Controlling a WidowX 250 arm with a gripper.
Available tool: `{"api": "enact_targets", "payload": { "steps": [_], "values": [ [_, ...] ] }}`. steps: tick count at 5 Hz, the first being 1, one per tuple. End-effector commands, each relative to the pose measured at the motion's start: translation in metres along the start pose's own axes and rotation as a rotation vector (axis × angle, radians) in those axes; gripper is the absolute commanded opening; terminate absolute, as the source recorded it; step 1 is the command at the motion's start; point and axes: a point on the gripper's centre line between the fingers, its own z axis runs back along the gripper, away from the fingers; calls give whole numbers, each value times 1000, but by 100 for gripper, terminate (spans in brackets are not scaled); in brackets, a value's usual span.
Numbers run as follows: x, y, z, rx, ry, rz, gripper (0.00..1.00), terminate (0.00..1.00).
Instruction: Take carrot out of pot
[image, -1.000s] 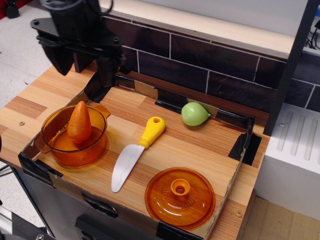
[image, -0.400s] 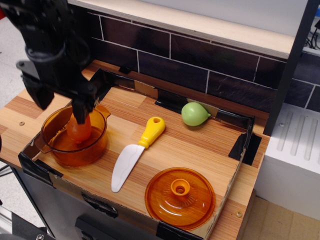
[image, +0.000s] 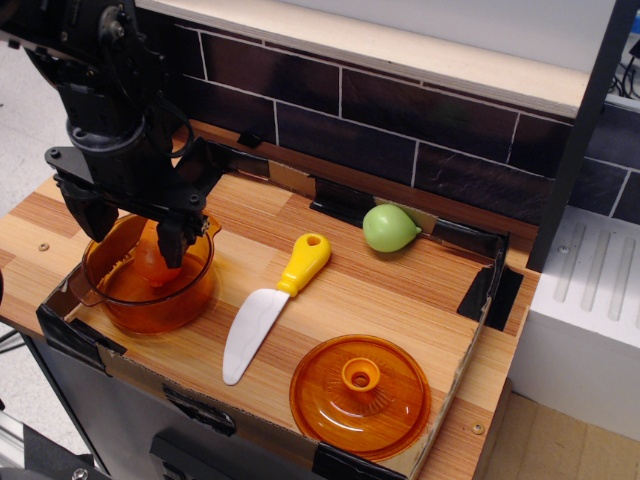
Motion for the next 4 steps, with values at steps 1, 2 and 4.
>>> {"api": "enact_targets", "payload": {
  "steps": [1,2,4],
  "values": [
    [4,1,-14,6,3,61,100,0],
    [6,-3,-19,8,3,83,100,0],
    [6,-9,-26,12,28,118,100,0]
  ]
}}
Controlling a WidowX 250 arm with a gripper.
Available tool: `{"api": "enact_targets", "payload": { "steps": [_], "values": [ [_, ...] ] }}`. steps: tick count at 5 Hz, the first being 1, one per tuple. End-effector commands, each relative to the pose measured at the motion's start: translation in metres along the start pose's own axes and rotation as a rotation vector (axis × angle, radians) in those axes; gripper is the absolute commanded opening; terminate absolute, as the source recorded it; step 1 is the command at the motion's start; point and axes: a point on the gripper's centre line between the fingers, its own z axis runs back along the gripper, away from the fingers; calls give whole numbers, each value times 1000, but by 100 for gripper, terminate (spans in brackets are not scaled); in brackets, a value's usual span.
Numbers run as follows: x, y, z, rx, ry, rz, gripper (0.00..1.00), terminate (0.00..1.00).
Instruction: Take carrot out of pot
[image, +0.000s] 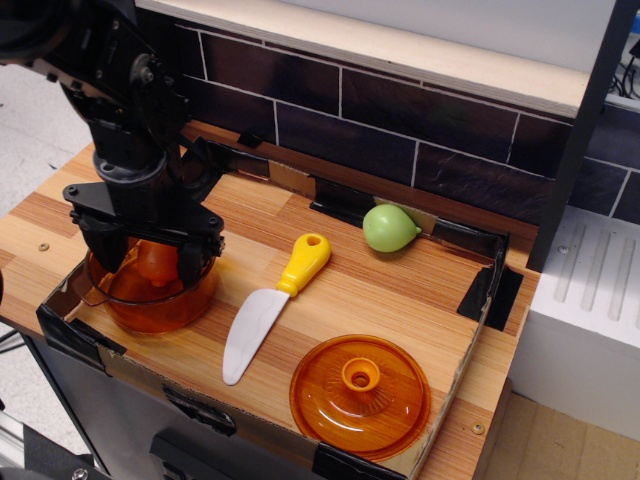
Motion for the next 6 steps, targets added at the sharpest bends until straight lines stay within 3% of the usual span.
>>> {"api": "enact_targets", "payload": {
  "steps": [1,2,4,6],
  "values": [
    [6,0,0,14,-24,7,100,0],
    [4,1,-2,27,-27,1,0,0],
    [3,14,13,60,-46,13,0,0],
    [26,13,59,8,-70,87,0,0]
  ]
}}
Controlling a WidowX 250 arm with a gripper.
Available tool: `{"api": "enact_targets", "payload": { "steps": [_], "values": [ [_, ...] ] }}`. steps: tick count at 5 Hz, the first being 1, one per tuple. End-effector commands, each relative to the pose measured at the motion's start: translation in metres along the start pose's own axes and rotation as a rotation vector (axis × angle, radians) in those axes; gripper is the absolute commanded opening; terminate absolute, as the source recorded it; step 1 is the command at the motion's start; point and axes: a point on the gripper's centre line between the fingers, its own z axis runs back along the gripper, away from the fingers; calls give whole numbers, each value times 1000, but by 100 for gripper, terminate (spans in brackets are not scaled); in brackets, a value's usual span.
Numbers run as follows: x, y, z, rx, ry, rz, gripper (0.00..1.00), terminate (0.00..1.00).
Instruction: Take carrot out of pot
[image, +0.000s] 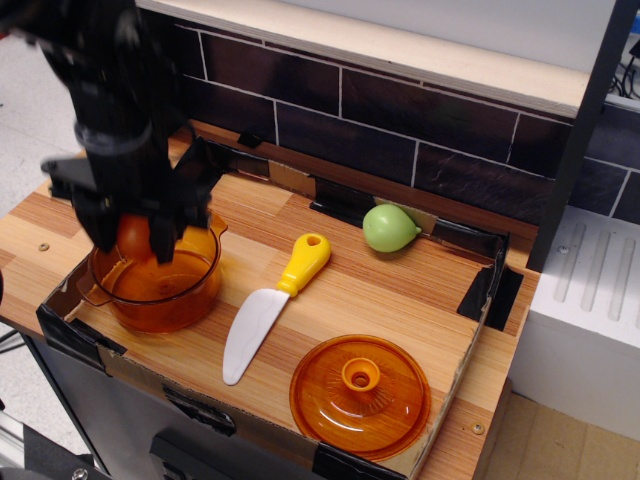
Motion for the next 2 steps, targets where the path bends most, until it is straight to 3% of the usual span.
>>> {"api": "enact_targets", "payload": {
  "steps": [1,2],
  "values": [
    [51,-7,46,-51,-90,113,0,0],
    [70,-15,52,-70,-82,147,0,0]
  ]
}}
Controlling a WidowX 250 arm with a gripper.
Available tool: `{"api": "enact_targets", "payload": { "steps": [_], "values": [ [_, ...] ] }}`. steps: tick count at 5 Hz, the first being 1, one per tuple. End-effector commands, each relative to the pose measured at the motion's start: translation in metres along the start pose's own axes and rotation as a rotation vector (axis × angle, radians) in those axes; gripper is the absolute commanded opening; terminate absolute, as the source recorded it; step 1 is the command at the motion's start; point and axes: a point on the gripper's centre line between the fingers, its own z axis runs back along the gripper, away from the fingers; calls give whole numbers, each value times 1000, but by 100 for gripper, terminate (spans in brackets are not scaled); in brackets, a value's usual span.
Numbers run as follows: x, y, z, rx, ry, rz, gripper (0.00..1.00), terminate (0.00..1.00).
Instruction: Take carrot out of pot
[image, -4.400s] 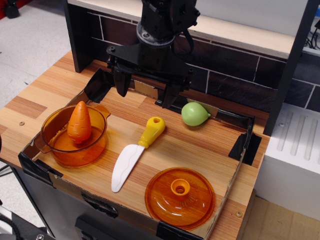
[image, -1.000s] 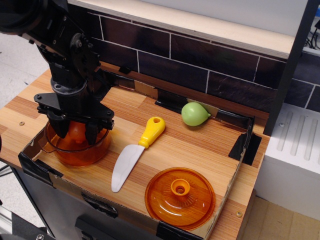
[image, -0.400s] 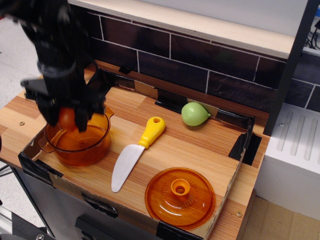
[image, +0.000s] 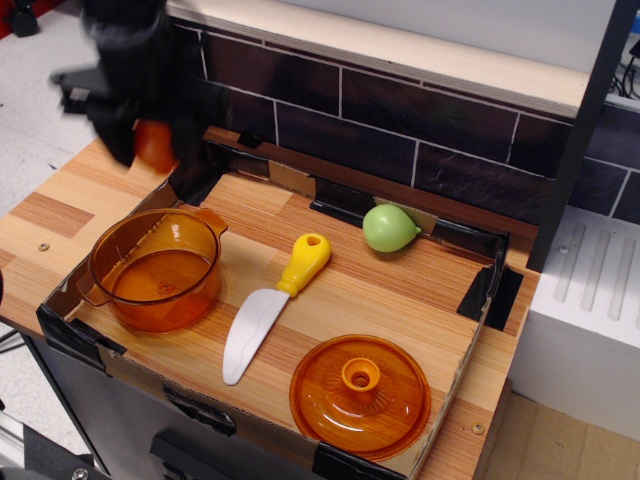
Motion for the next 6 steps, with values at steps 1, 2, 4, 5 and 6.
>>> {"api": "enact_targets", "payload": {
  "steps": [1,2,4,5,6],
  "values": [
    [39,-21,-5,8,-9,56,0,0],
    [33,-25,-31,62,2,12,0,0],
    [24,-29,-61,128,43,-10,0,0],
    [23,-28,-71,154,86,0,0,0],
    [19,-26,-77,172,126,-10,0,0]
  ]
}}
